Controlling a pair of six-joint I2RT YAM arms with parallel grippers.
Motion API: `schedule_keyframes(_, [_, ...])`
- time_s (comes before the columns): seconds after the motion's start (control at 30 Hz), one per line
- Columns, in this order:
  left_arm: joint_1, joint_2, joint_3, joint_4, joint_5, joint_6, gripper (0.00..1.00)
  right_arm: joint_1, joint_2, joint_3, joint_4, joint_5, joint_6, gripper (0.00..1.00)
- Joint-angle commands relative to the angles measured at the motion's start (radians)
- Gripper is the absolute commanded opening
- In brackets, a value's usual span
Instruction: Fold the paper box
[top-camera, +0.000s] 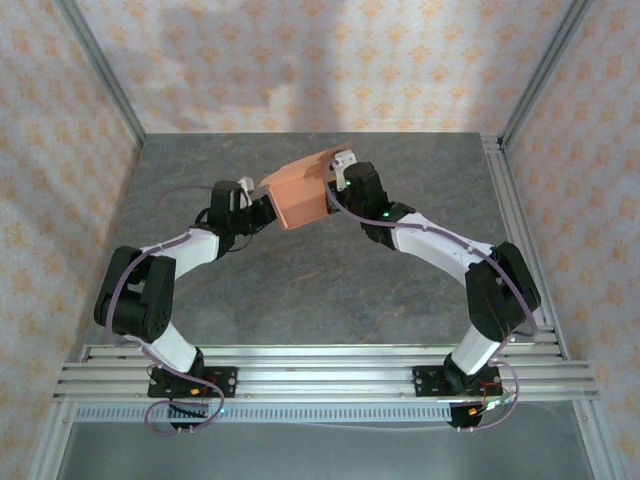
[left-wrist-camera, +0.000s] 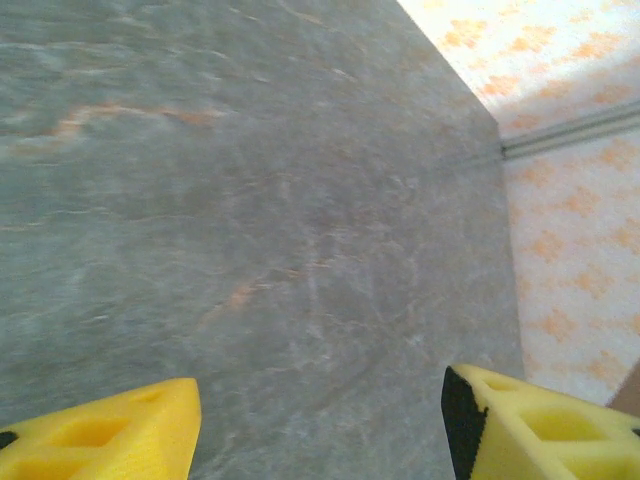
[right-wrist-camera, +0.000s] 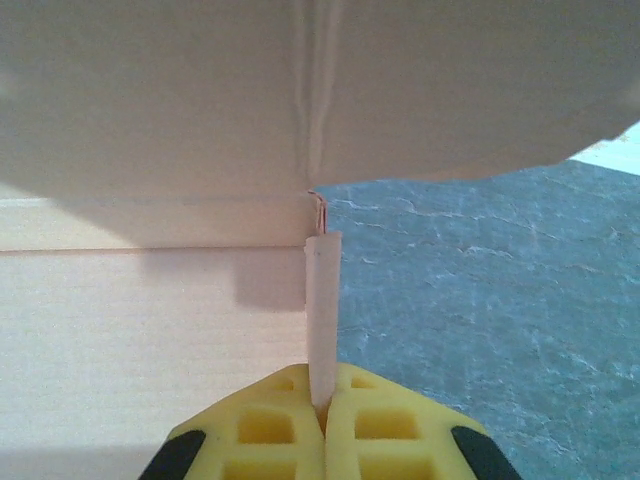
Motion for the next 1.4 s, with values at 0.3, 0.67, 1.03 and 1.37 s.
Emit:
schedule_keyframes(0.3, [0.064, -0.162, -0.077, -0.194, -0.261, 0.068, 0.67, -0.025, 0.106, -0.07, -0.05, 0.13, 0.123, 0.0])
schedule_keyframes(0.67, [0.067, -0.213, -0.031, -0.301, -0.299, 0.145, 0.69, 0.023, 0.236, -0.076, -0.189, 0.32, 0.162, 0.0])
schedule_keyframes(1.03, [0.075, -0.238, -0.005, -0.361, -0.31, 0.194, 0.7, 0.047, 0.343, -0.012, -0.276, 0.401, 0.188, 0.07])
schedule_keyframes(1.37, [0.076, -0.237, 0.008, -0.369, -0.298, 0.211, 0.72, 0.03, 0.211, -0.018, -0.26, 0.326, 0.2, 0.43])
